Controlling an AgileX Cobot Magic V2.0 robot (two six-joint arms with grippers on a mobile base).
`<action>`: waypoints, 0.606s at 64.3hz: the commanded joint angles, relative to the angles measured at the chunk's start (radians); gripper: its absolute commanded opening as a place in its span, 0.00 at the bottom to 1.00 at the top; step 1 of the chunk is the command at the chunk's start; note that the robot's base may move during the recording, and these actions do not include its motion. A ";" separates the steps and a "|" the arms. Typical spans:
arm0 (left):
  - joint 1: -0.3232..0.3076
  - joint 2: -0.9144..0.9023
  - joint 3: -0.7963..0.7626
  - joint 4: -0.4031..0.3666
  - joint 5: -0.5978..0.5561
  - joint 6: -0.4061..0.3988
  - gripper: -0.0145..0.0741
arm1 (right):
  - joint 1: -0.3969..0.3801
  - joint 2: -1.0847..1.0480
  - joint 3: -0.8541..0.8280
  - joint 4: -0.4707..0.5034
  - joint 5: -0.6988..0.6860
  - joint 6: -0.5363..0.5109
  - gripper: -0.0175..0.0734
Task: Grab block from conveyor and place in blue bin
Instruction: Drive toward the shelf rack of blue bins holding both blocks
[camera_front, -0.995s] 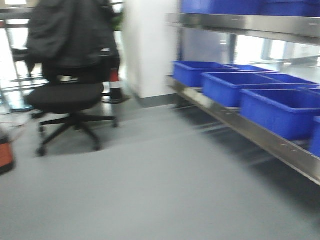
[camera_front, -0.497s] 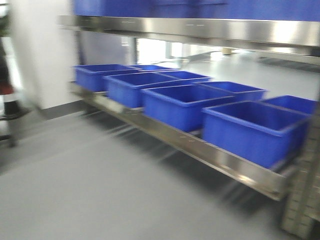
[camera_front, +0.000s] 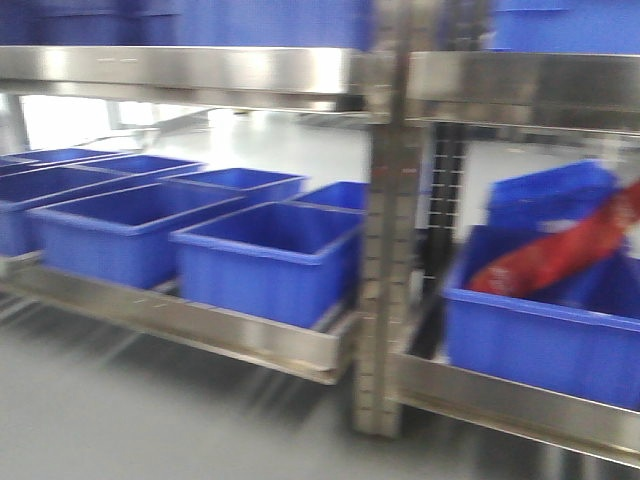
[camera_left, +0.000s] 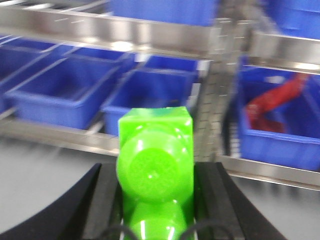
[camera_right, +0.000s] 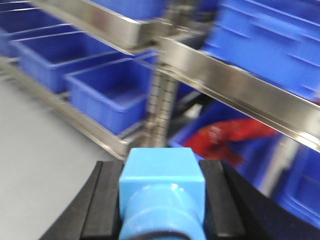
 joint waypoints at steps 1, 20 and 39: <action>-0.007 -0.004 -0.005 -0.002 -0.021 -0.006 0.04 | 0.003 -0.003 -0.009 -0.006 -0.022 -0.003 0.02; -0.007 -0.004 -0.005 -0.002 -0.021 -0.006 0.04 | 0.003 -0.003 -0.009 -0.006 -0.022 -0.003 0.02; -0.007 -0.004 -0.005 -0.002 -0.021 -0.006 0.04 | 0.003 -0.003 -0.009 -0.006 -0.022 -0.003 0.02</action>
